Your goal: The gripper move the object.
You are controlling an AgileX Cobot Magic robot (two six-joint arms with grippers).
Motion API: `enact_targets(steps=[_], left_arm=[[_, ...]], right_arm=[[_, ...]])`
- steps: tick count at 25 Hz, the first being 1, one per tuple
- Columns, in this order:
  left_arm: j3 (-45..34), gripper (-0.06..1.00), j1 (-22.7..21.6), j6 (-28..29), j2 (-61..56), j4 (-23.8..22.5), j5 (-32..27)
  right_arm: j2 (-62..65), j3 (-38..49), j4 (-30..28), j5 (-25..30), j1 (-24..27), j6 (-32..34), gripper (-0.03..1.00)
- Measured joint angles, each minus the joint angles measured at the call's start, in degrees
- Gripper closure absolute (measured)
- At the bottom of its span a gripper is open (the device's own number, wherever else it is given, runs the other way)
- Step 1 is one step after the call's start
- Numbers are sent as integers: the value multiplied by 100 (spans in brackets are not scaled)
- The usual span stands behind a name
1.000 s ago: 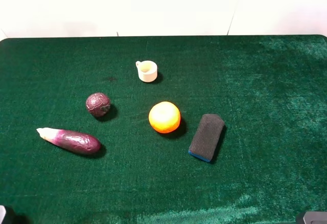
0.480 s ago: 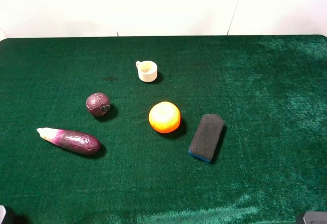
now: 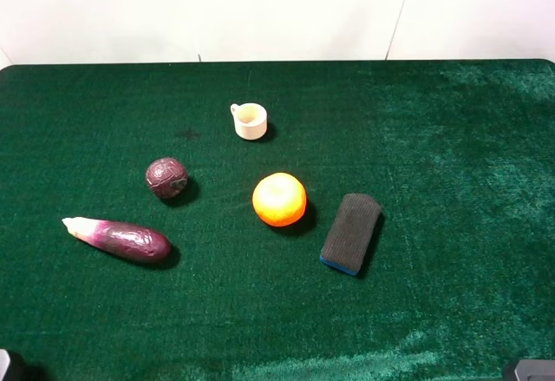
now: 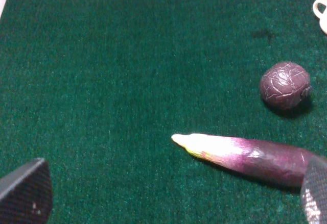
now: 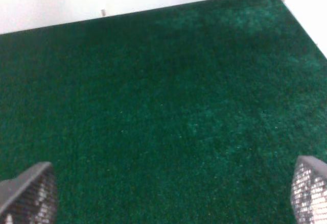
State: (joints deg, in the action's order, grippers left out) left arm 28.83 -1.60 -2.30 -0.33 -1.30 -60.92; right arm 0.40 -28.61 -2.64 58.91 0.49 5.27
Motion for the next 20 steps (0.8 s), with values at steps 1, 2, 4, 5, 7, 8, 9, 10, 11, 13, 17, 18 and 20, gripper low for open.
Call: enact_targets(steps=[1,2,4,5,7,8,9,10,11,13,17,18,20], left_arm=[[0,-5,0,0,0,0,0],[0,-5,0,0,0,0,0],[0,-5,0,0,0,0,0],[0,-5,0,0,0,0,0],[0,-5,0,0,0,0,0],[0,-5,0,0,0,0,0],[0,-5,0,0,0,0,0],[0,-5,0,0,0,0,0],[0,-5,0,0,0,0,0],[0,-5,0,0,0,0,0],[0,-5,0,0,0,0,0],[0,-5,0,0,0,0,0],[0,-5,0,0,0,0,0]], right_arm=[[0,0,0,0,26,0,27],[0,0,0,0,37,0,27],[0,0,0,0,46,0,27],[0,0,0,0,46,0,27],[0,0,0,0,46,0,27],[0,0,0,0,46,0,27],[0,0,0,0,46,0,27],[0,0,0,0,46,0,27],[0,0,0,0,46,-6,27],[0,0,0,0,46,-6,27],[0,0,0,0,46,-6,27],[0,0,0,0,46,-6,27],[0,0,0,0,46,-6,27]])
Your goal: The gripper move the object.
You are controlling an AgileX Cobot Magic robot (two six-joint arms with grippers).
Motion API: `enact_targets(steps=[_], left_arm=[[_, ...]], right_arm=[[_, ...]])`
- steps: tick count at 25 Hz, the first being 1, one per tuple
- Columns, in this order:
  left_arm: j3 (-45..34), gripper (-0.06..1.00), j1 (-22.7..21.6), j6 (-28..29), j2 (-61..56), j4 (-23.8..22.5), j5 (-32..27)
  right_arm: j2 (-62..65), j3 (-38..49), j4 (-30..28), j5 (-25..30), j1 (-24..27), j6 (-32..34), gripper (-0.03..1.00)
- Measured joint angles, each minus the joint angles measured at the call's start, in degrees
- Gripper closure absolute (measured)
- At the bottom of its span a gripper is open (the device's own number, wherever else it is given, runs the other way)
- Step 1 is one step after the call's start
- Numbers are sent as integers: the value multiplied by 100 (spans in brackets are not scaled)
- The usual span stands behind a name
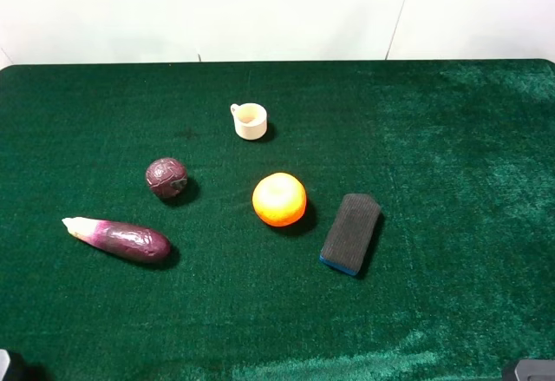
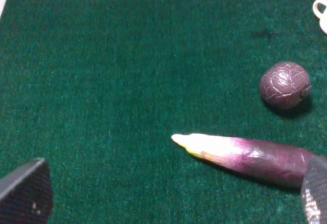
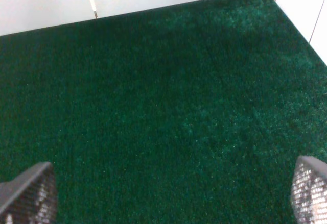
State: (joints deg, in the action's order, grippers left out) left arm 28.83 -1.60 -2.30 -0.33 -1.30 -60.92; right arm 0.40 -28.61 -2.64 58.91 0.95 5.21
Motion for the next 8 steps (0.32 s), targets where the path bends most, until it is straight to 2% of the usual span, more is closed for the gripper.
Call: enact_targets(steps=[8], left_arm=[[0,-5,0,0,0,0,0]], right_arm=[[0,0,0,0,0,0,27]])
